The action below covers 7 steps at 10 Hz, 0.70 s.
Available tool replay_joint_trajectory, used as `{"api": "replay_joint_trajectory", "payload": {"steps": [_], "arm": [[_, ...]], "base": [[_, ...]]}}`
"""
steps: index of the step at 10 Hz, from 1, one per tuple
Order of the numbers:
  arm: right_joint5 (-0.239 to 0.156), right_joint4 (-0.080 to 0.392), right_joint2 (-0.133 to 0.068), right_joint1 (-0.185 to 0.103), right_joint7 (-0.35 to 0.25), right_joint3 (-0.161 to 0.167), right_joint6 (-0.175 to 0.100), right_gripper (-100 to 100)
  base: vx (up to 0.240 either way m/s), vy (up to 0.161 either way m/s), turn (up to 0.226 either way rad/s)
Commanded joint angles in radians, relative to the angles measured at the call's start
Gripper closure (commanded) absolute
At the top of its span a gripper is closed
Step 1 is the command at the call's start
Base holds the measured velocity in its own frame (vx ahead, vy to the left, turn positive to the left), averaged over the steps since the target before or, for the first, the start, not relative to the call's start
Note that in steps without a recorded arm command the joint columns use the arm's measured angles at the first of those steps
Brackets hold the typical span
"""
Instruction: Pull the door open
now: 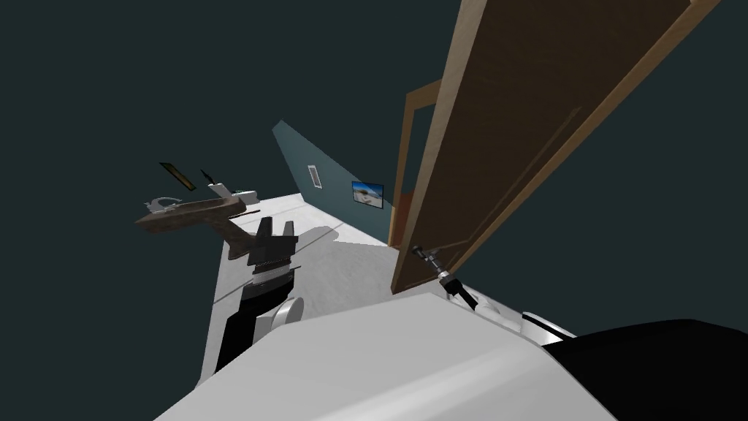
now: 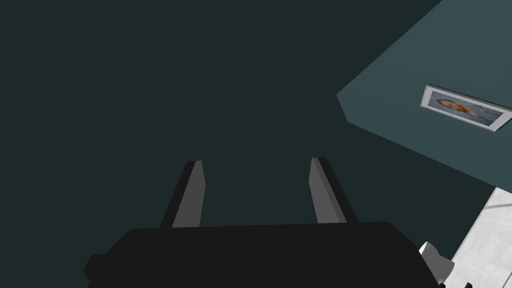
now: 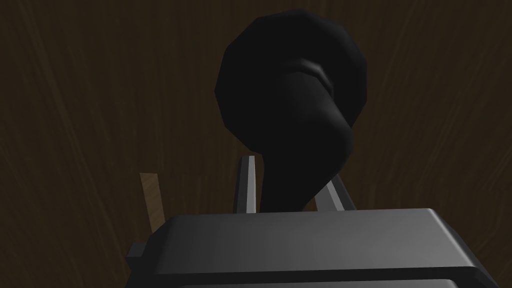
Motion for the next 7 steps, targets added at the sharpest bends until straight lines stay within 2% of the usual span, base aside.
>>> {"api": "replay_joint_trajectory", "payload": {"steps": [1, 2, 3, 4, 7], "arm": [[-0.003, 0.024, -0.007, -0.002, -0.013, 0.012, -0.031, 100], [-0.001, 0.017, -0.001, 0.0, -0.008, 0.009, -0.019, 100], [-0.006, 0.029, -0.008, 0.007, -0.015, 0.023, -0.043, 100], [-0.008, 0.031, -0.01, 0.008, -0.017, 0.026, -0.048, 100], [-0.02, 0.048, -0.025, 0.018, -0.028, 0.049, -0.088, 100]], "base": [[-0.123, -0.068, 0.097], [-0.055, -0.026, 0.022], [-0.117, -0.063, 0.165], [-0.202, -0.091, 0.21], [-0.2, -0.076, 0.165]]}}
